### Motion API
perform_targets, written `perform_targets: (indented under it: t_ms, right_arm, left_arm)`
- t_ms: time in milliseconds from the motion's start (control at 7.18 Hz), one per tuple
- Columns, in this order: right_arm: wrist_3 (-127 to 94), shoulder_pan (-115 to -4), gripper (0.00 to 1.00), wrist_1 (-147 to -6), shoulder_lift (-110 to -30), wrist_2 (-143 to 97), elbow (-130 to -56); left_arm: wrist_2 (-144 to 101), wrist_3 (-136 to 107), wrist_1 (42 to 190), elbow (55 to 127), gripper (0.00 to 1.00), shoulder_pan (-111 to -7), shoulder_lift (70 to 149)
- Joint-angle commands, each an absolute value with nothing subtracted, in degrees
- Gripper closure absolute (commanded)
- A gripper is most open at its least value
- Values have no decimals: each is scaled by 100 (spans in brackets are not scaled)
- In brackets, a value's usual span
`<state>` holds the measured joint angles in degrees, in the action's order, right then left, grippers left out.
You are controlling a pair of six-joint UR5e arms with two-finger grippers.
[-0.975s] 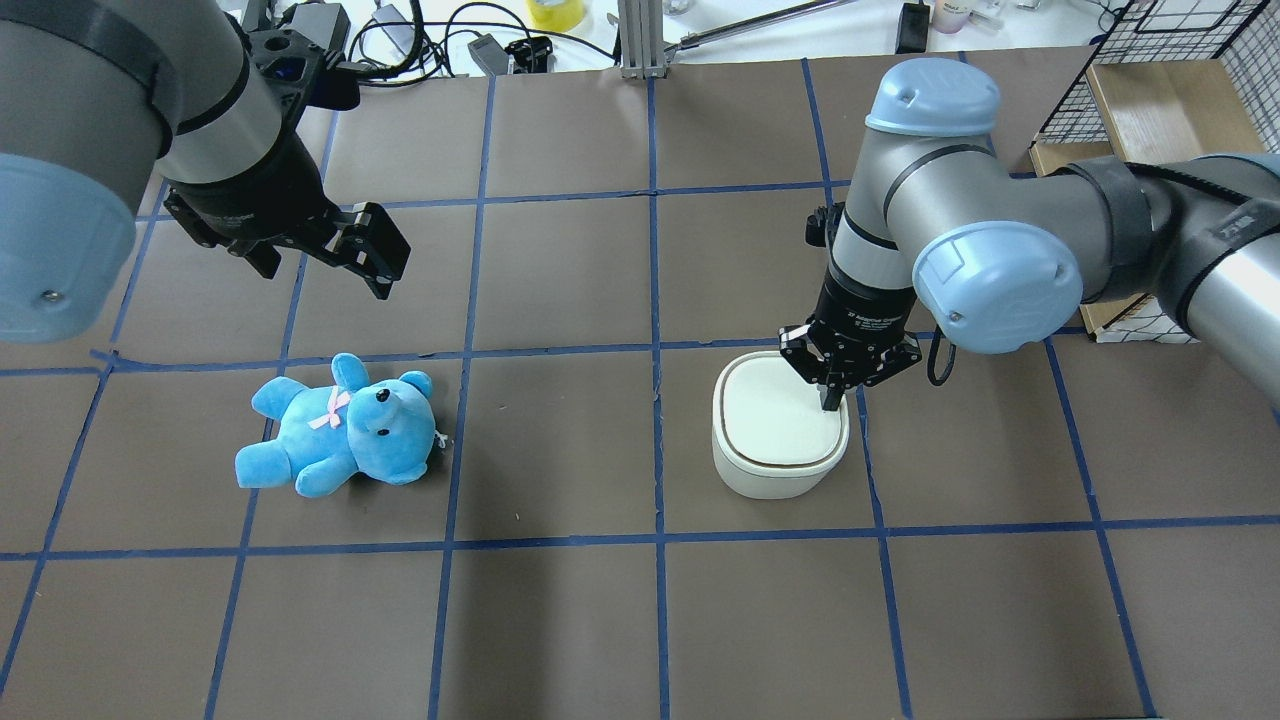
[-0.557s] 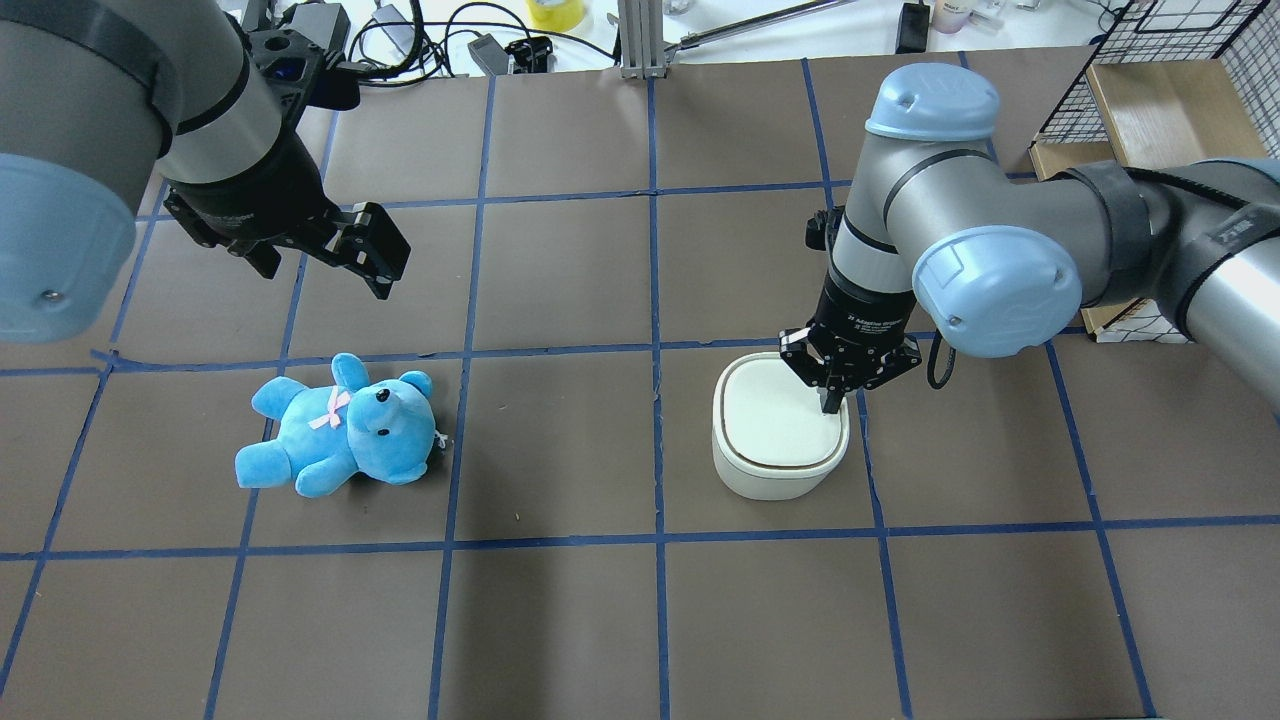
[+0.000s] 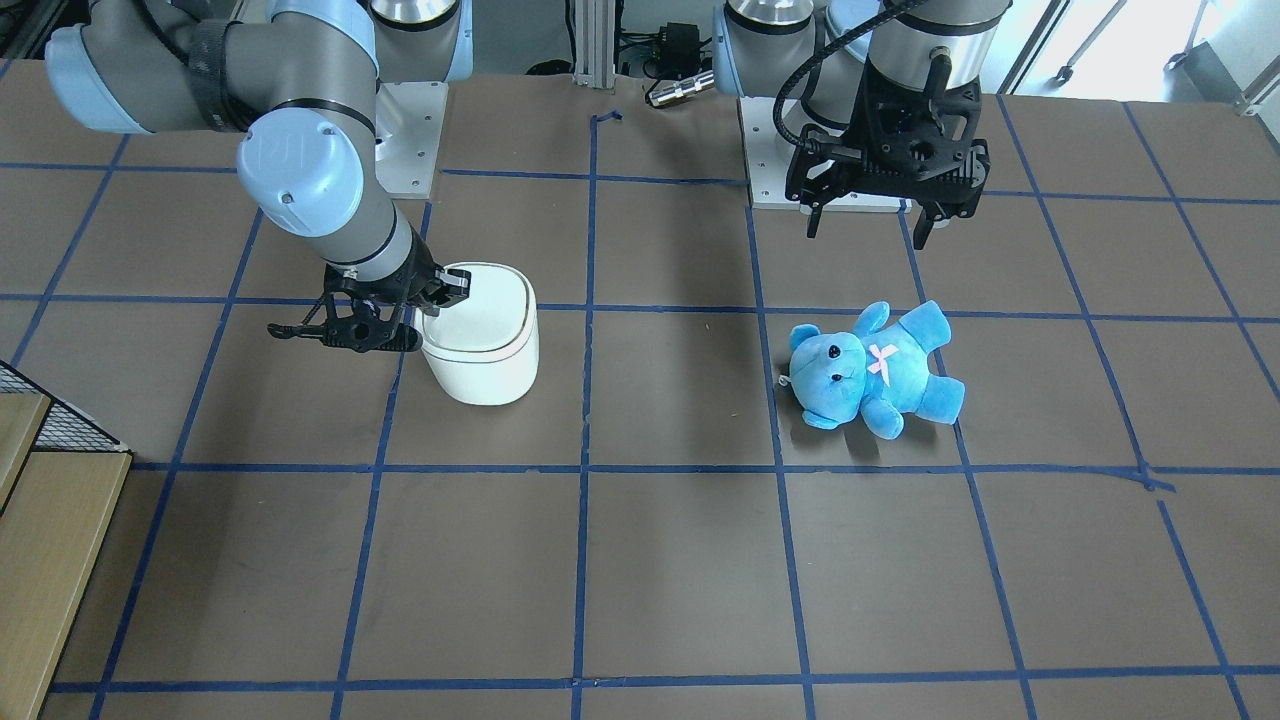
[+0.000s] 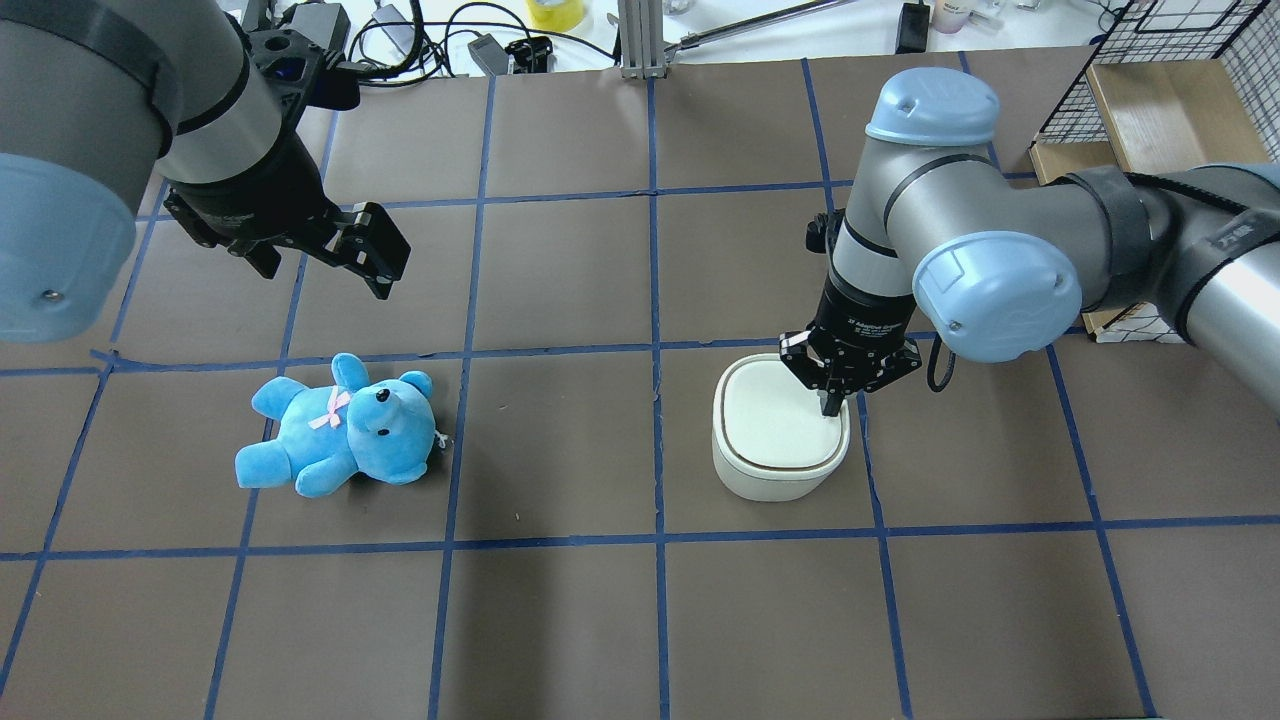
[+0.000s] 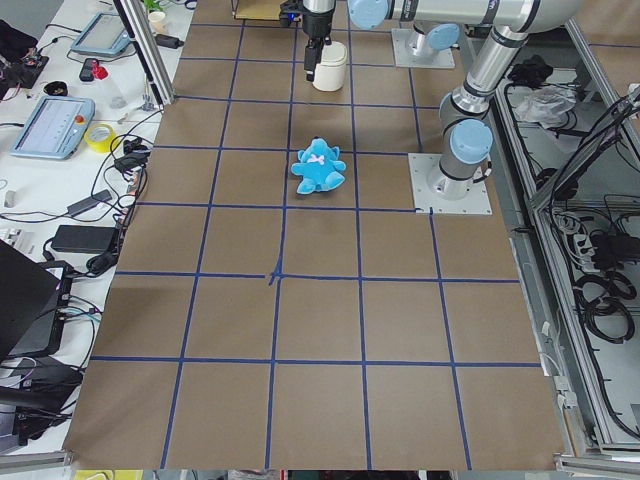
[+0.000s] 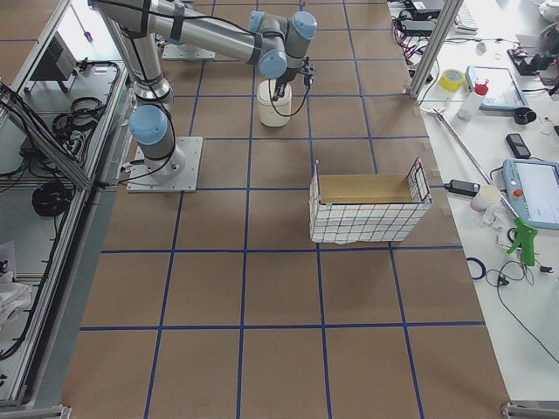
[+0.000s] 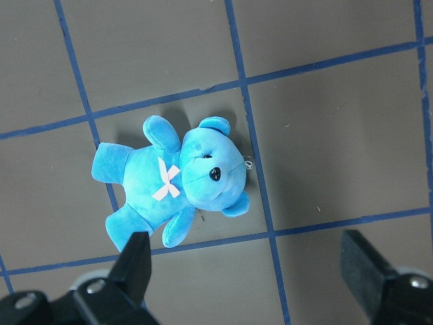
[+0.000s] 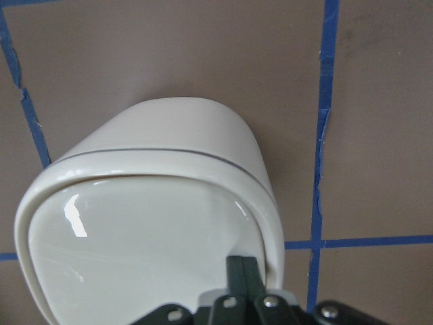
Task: Open trash can with right arm
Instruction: 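Raise the right gripper up and away from the trash can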
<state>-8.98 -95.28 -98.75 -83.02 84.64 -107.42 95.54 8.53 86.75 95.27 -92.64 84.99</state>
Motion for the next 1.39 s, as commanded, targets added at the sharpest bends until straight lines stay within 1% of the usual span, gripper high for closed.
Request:
perform_targets:
  t_ms: [0, 418, 557, 696, 835, 975, 1253]
  right_arm:
    - [-975, -9527, 100, -9888, -8367, 8446, -10610]
    - [-1238, -9510, 100, -9591, -8630, 8490, -10109]
    - [-1248, -9484, 95, -9476, -8648, 8569, -9803]
    - [-1213, -9449, 37, -9509, -8692, 8622, -9548]
    - [-1169, -9405, 0, -9527, -8684, 8901, -9336]
    - [-1143, -9404, 0, -9458, -8701, 9130, -9203]
    - [-1143, -9369, 0, -9273, -8938, 9114, -9167]
  left_arm:
    - [9554, 853, 8675, 9527, 0, -9264, 8499]
    - [9554, 853, 8675, 9527, 0, -9264, 8499]
    - [9554, 853, 8675, 9527, 0, -9264, 8499]
    - [9554, 853, 8675, 9527, 0, -9264, 8499]
    - [9554, 853, 8675, 9527, 0, -9264, 8499]
    - [9554, 853, 8675, 9527, 0, -9264, 8499]
    - [9554, 853, 8675, 9527, 0, -9264, 8499]
